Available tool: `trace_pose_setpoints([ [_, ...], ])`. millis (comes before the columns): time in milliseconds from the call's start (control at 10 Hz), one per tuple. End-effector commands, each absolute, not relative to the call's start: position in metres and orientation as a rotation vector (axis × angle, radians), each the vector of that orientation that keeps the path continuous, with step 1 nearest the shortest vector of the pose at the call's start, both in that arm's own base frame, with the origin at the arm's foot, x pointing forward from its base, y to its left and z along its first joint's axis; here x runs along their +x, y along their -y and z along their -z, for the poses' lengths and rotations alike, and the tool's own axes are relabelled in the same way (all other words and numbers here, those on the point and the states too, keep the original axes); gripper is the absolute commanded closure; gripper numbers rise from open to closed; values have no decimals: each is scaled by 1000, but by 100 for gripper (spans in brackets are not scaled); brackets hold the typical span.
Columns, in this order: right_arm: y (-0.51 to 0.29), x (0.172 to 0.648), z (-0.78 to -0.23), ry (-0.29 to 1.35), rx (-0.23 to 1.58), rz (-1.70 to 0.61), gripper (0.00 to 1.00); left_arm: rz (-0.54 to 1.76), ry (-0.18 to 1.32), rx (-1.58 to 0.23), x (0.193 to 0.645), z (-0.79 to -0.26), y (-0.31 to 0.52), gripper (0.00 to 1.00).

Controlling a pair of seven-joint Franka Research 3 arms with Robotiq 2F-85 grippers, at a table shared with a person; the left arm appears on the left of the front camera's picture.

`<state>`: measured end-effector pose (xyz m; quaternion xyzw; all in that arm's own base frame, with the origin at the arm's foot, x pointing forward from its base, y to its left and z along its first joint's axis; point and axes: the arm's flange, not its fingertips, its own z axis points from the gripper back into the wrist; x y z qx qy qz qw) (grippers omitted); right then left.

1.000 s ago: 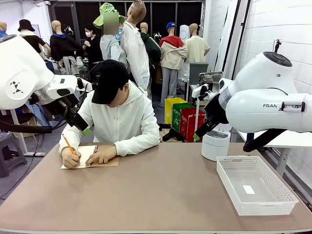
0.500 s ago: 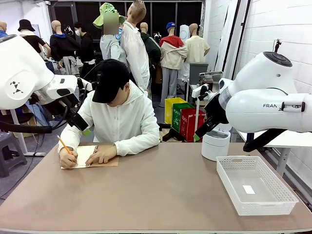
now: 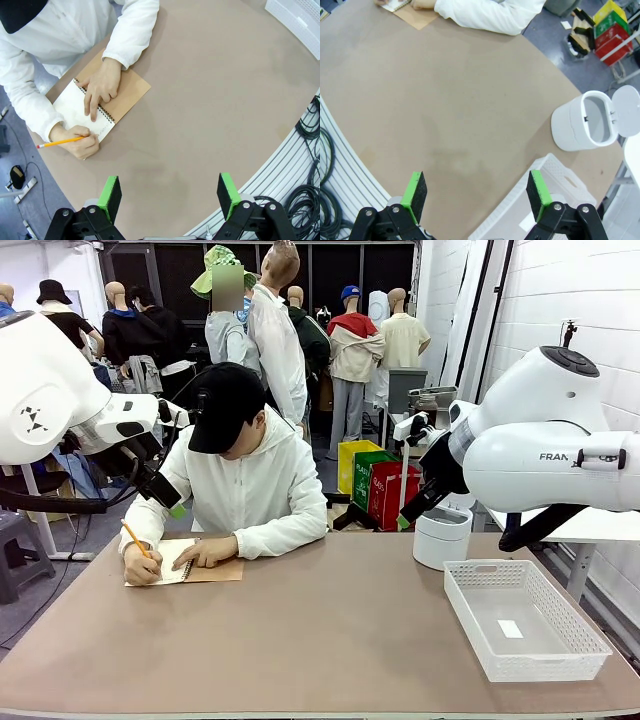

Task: Sort the paper based on its condition.
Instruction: If a person hands you a paper, place it in the Organizing basket , and if it's crumpled, put it in the Trash can.

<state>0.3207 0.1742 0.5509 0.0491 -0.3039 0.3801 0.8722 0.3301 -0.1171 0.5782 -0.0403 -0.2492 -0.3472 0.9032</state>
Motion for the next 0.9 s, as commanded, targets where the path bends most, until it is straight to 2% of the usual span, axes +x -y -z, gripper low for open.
trace_pose_setpoints([
  [0,-174,321,-551,634,106,-795,0,730,515,-100,329,-579,117,0],
  [800,-174,321,-551,634,106,-795,0,730,515,-100,329,-579,117,0],
])
